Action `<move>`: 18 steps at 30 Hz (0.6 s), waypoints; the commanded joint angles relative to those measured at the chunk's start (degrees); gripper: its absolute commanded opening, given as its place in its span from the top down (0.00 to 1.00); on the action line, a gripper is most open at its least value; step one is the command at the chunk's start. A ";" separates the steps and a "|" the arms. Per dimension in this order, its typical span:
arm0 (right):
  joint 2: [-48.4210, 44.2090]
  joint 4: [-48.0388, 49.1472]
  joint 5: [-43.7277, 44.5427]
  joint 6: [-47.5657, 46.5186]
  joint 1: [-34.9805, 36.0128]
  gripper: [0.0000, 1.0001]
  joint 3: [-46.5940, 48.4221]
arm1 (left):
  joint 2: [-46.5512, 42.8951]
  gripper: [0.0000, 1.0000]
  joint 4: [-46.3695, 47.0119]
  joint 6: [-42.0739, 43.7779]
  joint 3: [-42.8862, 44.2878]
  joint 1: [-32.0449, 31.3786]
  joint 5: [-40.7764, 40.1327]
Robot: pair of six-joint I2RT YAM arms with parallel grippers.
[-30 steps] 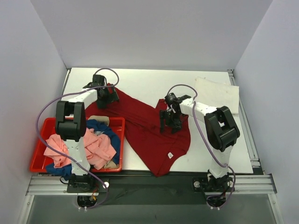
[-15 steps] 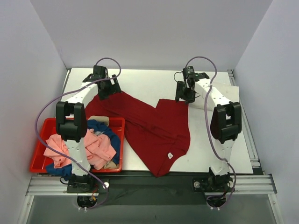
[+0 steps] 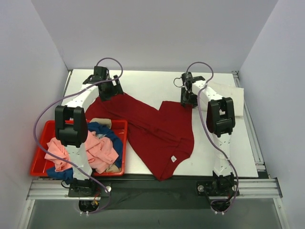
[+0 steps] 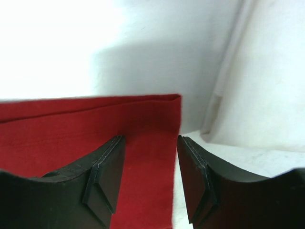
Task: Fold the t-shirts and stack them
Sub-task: Grap the side of the flattened tshirt furthest away from the robot with both arms
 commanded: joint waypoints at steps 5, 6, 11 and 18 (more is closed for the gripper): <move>0.94 -1.39 4.86 -1.26 -1.91 0.52 2.83 | -2.53 0.03 -0.12 0.89 1.11 0.04 -0.92; 1.29 -1.12 4.60 -1.34 -2.17 0.52 3.01 | -2.27 0.03 -0.30 1.07 1.63 0.04 -1.01; 3.40 -0.86 0.64 -0.91 -3.67 0.55 6.61 | -1.30 0.03 -1.09 1.25 3.22 0.04 -1.19; 4.63 -0.77 -4.10 -0.99 -4.63 0.57 7.76 | -0.25 0.03 -1.44 1.24 4.54 0.04 -1.63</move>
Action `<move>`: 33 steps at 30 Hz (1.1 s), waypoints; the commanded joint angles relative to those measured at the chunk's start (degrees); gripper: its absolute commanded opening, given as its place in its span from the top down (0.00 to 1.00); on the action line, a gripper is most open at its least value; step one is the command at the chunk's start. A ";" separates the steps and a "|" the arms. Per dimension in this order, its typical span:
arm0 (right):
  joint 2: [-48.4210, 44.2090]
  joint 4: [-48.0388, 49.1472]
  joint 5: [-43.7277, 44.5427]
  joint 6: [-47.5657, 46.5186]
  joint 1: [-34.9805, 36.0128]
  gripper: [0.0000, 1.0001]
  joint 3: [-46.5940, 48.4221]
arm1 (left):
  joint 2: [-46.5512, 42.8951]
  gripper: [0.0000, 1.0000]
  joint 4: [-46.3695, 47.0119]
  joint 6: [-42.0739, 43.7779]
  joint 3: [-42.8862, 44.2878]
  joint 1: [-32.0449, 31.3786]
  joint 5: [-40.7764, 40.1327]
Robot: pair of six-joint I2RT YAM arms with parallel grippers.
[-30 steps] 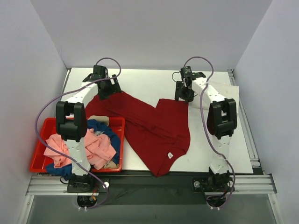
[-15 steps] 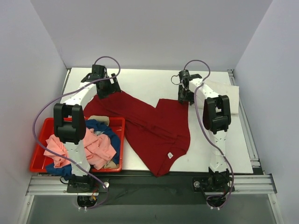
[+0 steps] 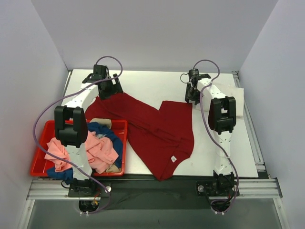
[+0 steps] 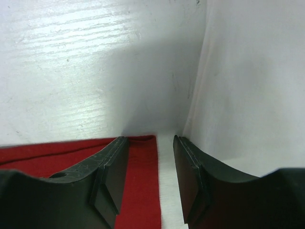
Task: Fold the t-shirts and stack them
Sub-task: Grap the side of the flattened tshirt furthest away from the robot with both arms
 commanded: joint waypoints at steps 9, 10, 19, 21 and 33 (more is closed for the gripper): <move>0.35 -2.34 -6.55 -0.29 -1.21 0.63 -0.07 | 2.58 0.03 -0.66 0.72 5.84 0.04 -1.21; 0.61 -2.52 -6.73 -0.21 -1.12 0.64 -0.25 | 3.02 0.03 -0.66 0.72 6.45 0.04 -1.47; -1.67 -3.66 -6.12 0.76 -1.30 0.91 -3.68 | 17.43 0.11 -5.31 0.72 26.89 -0.23 -12.28; -3.07 -3.75 -6.03 1.11 -1.30 0.92 -5.34 | 21.55 0.16 -6.71 0.28 30.96 -0.23 -14.56; -6.95 -4.89 -7.87 3.92 -1.12 0.93 -9.13 | 30.36 0.29 -3.66 -1.30 38.45 0.47 -21.95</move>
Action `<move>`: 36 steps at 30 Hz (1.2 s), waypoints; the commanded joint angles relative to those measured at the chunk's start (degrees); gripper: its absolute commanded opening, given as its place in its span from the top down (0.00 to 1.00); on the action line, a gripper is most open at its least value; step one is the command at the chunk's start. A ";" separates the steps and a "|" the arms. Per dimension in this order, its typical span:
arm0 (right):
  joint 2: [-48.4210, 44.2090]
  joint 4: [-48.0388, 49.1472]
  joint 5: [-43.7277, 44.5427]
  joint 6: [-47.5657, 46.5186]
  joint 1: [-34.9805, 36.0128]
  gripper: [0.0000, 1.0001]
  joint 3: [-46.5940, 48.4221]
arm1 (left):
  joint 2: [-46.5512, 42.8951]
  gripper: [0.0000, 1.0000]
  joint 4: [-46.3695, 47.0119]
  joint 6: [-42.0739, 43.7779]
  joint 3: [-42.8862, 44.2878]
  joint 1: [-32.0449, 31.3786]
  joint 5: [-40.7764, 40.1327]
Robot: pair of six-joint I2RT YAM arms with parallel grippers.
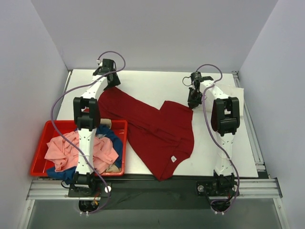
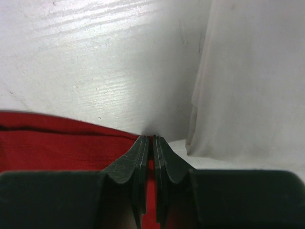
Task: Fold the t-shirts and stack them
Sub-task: Grap the side of the flattened tshirt furthest away from the robot with both arms
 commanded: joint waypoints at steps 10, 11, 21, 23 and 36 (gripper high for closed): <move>-3.93 -6.41 -2.88 1.41 0.32 0.93 -1.24 | 3.23 0.30 6.93 0.41 2.41 0.63 -4.12; -4.02 -6.50 -2.97 1.50 0.24 0.93 -1.33 | 3.58 0.30 7.02 0.32 2.59 0.72 -3.95; -4.64 -7.03 -4.28 1.50 1.03 0.94 -1.59 | 5.96 0.32 9.57 0.15 3.12 0.98 -3.77; -4.47 -7.03 -4.55 1.50 1.12 0.94 -1.59 | 5.96 0.32 9.66 0.15 2.94 0.98 -3.69; -4.55 -7.20 -5.60 2.12 1.55 0.94 -0.62 | 7.10 0.64 9.57 0.59 2.33 1.33 -0.96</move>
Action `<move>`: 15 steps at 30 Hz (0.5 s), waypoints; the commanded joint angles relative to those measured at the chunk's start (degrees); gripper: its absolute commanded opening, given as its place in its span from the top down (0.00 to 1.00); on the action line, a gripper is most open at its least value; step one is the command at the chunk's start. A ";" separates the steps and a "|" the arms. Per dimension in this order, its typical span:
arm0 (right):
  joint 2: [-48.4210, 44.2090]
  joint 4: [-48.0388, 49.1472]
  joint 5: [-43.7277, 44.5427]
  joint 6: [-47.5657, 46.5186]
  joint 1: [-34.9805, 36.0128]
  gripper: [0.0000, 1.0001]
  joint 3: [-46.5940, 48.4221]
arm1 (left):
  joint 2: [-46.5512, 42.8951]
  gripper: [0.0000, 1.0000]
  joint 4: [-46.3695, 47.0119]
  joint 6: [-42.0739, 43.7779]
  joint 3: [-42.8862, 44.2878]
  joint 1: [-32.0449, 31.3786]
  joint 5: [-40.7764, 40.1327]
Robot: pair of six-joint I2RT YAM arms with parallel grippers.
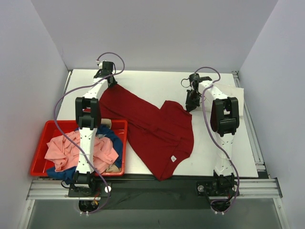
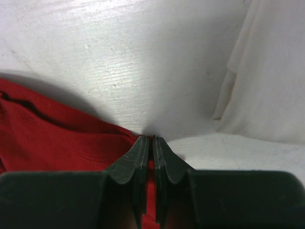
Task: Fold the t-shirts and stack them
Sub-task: Grap the side of the flattened tshirt furthest away from the robot with both arms
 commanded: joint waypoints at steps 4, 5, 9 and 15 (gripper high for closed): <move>-4.29 -3.16 -0.97 0.89 0.83 0.94 0.43 | 2.49 0.71 -0.70 -0.20 2.28 0.39 2.93; -4.20 -3.25 -0.97 0.89 1.01 0.94 0.43 | 2.66 0.72 -1.40 -0.38 3.07 0.39 3.28; -4.38 -3.25 -1.23 1.16 1.18 0.94 0.25 | 1.35 0.70 -1.59 -1.34 3.08 0.31 3.73; -4.29 -3.25 -1.59 1.25 1.19 0.94 0.69 | -2.25 0.85 0.17 -1.69 2.20 -0.05 4.34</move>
